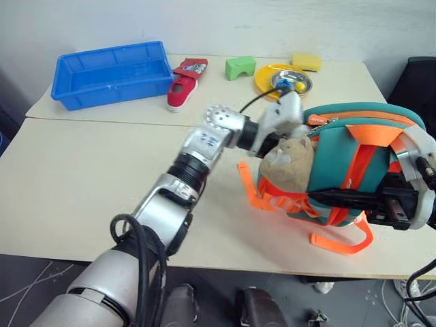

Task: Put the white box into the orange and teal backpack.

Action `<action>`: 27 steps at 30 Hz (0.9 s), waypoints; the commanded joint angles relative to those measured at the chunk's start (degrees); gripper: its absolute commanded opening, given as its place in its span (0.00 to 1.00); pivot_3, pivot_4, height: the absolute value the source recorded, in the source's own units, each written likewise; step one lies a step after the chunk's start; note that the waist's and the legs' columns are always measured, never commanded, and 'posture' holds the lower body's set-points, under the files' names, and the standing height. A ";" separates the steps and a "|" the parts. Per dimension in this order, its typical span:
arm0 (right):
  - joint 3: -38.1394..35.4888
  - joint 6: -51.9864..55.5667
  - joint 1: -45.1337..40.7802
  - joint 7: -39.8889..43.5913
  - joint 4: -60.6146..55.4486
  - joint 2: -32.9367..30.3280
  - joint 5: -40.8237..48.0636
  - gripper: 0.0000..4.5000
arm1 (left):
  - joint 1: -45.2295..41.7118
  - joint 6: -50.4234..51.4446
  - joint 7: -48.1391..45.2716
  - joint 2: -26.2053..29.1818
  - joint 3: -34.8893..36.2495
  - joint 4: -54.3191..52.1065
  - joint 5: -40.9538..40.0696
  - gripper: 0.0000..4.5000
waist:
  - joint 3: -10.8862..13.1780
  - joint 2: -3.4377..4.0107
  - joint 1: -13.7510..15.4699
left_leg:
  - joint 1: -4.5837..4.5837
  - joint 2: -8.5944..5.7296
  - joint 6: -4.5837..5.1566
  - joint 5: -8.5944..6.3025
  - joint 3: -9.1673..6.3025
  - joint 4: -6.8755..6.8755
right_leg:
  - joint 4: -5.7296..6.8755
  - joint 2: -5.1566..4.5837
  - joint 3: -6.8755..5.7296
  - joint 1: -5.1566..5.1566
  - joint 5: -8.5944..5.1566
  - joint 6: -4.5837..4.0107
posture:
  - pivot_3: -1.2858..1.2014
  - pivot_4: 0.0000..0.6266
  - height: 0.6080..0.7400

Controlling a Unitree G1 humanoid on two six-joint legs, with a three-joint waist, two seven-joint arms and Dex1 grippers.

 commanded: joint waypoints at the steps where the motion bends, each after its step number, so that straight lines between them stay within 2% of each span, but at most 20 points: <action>1: -2.56 -0.78 1.50 -1.40 -1.56 0.75 0.81 0.00 | 0.28 1.65 -0.32 3.74 2.39 -3.84 -0.64 0.61 | 0.00 0.01 -0.46 | 0.08 0.00 0.00 0.00 0.00 -0.04 | 0.03 0.04 0.06 0.01 0.00 0.00 | 0.52 0.24 1.00; 7: -3.34 -2.04 4.87 -3.09 -3.33 2.03 0.30 0.00 | 4.52 8.78 -8.14 15.35 6.07 -14.36 -5.40 1.00 | 0.00 0.05 -1.20 | 0.14 0.14 -0.40 0.24 -0.10 -0.19 | 0.07 0.19 0.02 0.00 0.00 -0.01 | 0.52 0.24 1.00; 9: -3.27 -2.47 5.36 -3.72 -3.68 2.52 0.15 0.00 | 6.78 13.16 -12.43 19.70 7.17 -19.69 -8.62 1.00 | 0.00 0.05 -1.17 | 0.12 0.12 -0.41 0.24 -0.10 -0.16 | 0.06 0.16 0.03 0.01 0.00 -0.01 | 0.52 0.24 1.00; 11: -2.94 -2.97 5.72 -4.31 -3.95 2.95 -0.03 0.00 | 9.68 21.73 -17.82 24.41 8.64 -28.65 -15.45 1.00 | 0.00 0.06 -1.25 | 0.11 0.10 -0.41 0.24 -0.10 -0.15 | 0.05 0.13 0.03 0.01 0.00 -0.01 | 0.52 0.24 1.00; 13: -2.82 -3.25 6.00 -4.88 -4.28 3.23 0.13 0.00 | 11.61 28.27 -18.97 26.72 10.24 -35.55 -21.06 1.00 | 0.00 0.06 -1.16 | 0.08 0.12 -0.42 0.24 -0.17 -0.14 | 0.10 0.12 -0.01 0.05 0.00 -0.01 | 0.52 0.24 1.00; 16: -2.79 -3.34 6.32 -5.65 -4.89 3.60 0.65 0.00 | 12.59 32.66 -12.19 25.13 12.18 -40.93 -23.91 1.00 | 0.00 0.06 0.11 | 0.03 0.05 -0.40 0.23 -0.36 0.02 | -0.03 0.04 -0.09 0.16 0.00 -0.01 | 0.52 0.24 1.00; 22: -2.86 -3.70 7.29 -7.36 -6.13 4.23 1.88 0.00 | 14.60 30.46 -1.97 19.15 10.11 -43.96 -21.70 1.00 | 0.00 0.06 0.37 | 0.08 -0.10 -0.27 0.20 -0.44 0.13 | -0.04 -0.05 -0.10 0.36 0.04 0.06 | 0.52 0.24 1.00; 27: -3.81 -4.07 6.57 -10.29 -6.16 4.86 6.01 0.00 | 15.97 27.48 -0.32 16.84 4.48 -42.18 -18.18 1.00 | 0.00 0.06 0.20 | 0.08 -0.08 -0.28 0.21 -0.40 0.03 | -0.06 0.03 -0.09 0.30 0.04 0.06 | 0.52 0.24 1.00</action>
